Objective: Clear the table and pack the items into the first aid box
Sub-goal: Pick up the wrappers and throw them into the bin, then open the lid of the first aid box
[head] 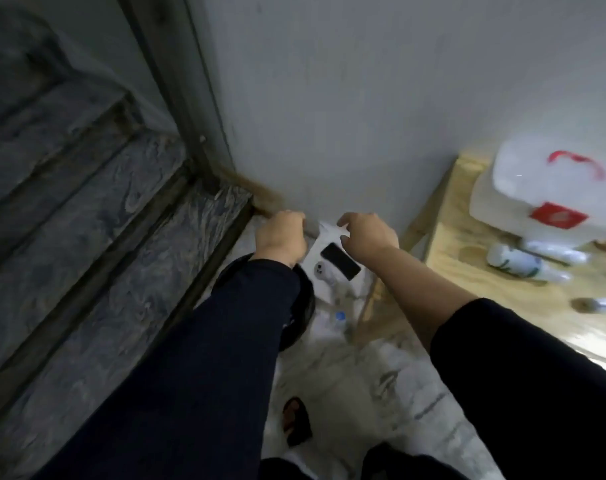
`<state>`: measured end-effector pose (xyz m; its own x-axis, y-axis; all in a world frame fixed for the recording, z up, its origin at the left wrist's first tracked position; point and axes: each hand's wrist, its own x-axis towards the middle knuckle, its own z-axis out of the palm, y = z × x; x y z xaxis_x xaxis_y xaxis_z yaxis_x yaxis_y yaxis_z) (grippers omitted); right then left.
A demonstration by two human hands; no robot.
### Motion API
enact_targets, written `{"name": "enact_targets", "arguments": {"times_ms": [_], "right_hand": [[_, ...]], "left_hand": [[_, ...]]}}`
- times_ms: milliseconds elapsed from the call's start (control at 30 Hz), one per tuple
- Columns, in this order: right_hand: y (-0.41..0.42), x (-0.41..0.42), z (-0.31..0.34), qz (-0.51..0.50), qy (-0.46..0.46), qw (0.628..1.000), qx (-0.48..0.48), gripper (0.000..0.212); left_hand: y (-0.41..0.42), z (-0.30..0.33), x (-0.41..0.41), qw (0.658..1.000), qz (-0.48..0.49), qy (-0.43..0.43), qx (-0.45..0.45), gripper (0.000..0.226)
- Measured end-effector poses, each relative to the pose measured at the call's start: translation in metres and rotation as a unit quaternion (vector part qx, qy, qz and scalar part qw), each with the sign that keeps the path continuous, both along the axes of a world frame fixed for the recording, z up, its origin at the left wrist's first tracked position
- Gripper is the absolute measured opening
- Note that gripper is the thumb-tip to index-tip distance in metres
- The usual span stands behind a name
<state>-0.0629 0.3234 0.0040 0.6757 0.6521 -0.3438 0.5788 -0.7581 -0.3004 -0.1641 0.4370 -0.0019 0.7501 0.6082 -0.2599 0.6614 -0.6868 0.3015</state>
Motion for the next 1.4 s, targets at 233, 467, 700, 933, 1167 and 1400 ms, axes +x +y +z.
{"name": "enact_targets", "arguments": {"times_ms": [233, 467, 700, 933, 1167, 1400], "right_hand": [[-0.105, 0.074, 0.087, -0.064, -0.163, 0.983, 0.057, 0.035], [-0.209, 0.14, 0.096, -0.123, -0.218, 0.968, 0.031, 0.039], [-0.251, 0.179, 0.059, -0.089, -0.241, 0.966, 0.014, 0.055], [-0.256, 0.194, 0.024, -0.018, -0.286, 0.958, -0.012, 0.071], [-0.25, 0.201, 0.011, -0.023, -0.33, 0.943, -0.024, 0.068], [-0.258, 0.197, 0.012, -0.004, -0.352, 0.936, 0.002, 0.071]], "left_hand": [[-0.075, 0.075, 0.11, 0.986, -0.138, -0.096, 0.022, 0.038], [-0.157, 0.083, 0.19, 0.959, -0.256, -0.119, 0.012, 0.05], [-0.196, 0.068, 0.238, 0.936, -0.324, -0.123, 0.055, 0.073], [-0.204, 0.042, 0.261, 0.929, -0.322, -0.151, 0.099, 0.079], [-0.201, 0.038, 0.266, 0.926, -0.321, -0.164, 0.11, 0.076], [-0.198, 0.039, 0.268, 0.919, -0.337, -0.163, 0.122, 0.076]]}}
